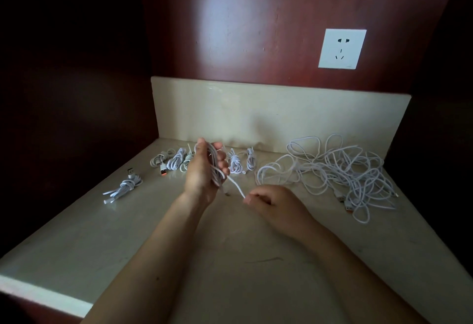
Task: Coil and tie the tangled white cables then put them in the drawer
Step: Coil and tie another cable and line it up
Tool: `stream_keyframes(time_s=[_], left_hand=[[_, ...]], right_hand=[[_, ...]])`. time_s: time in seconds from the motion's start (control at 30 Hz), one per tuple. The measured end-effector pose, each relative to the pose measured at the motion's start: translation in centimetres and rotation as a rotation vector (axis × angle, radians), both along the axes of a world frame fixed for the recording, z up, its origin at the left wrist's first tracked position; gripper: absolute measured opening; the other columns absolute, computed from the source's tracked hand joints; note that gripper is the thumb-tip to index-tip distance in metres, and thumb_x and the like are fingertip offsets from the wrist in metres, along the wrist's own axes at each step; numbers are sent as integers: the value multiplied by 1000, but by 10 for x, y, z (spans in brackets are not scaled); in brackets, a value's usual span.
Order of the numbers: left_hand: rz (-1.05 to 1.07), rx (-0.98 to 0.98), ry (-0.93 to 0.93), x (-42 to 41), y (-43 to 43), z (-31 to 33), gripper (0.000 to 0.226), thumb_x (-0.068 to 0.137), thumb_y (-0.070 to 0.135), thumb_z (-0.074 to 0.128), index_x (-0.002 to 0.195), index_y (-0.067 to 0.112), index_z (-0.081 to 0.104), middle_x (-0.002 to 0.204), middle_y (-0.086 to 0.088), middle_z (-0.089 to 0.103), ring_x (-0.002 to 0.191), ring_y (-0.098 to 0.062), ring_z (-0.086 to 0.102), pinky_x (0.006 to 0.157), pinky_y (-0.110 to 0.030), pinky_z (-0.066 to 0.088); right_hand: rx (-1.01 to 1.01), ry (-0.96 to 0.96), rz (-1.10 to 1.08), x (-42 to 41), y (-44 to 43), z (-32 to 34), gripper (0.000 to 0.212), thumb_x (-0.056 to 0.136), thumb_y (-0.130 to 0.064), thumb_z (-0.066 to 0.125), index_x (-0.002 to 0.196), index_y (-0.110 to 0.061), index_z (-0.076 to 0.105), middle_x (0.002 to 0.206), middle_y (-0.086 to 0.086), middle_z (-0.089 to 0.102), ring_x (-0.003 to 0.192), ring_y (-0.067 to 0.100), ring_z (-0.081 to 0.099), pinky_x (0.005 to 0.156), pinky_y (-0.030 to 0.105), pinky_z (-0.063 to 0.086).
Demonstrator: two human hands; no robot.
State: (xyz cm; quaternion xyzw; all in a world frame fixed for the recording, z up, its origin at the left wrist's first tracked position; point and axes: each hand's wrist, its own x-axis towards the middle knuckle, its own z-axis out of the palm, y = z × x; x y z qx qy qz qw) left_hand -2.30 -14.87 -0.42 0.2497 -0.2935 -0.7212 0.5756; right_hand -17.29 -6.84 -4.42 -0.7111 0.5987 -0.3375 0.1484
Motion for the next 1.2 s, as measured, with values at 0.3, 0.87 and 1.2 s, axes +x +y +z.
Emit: stream_keyframes(time_s=[0.3, 0.87, 1.2], left_hand=[[159, -384, -809, -5, 11, -7, 46, 104, 38, 38, 65, 16, 50, 47, 5, 45, 37, -8, 33, 40, -19, 25], [-691, -225, -706, -12, 17, -13, 59, 78, 75, 40, 71, 18, 51, 54, 0, 41, 34, -6, 27, 34, -14, 21], [-182, -203, -606, -10, 12, -10, 37, 105, 30, 40, 77, 9, 53, 63, -7, 54, 48, -16, 52, 46, -24, 48]], right_hand=[[19, -345, 119, 10, 12, 22, 36, 85, -27, 67, 51, -17, 59, 45, 0, 45, 46, 5, 39, 49, 22, 32], [-230, -550, -152, -11, 7, 31, 18, 93, -16, 64, 81, -6, 73, 49, -14, 50, 49, -1, 43, 52, 16, 34], [-88, 157, -475, -27, 16, 34, 14, 79, -35, 60, 74, -25, 68, 78, -8, 67, 79, 15, 61, 66, 27, 45]])
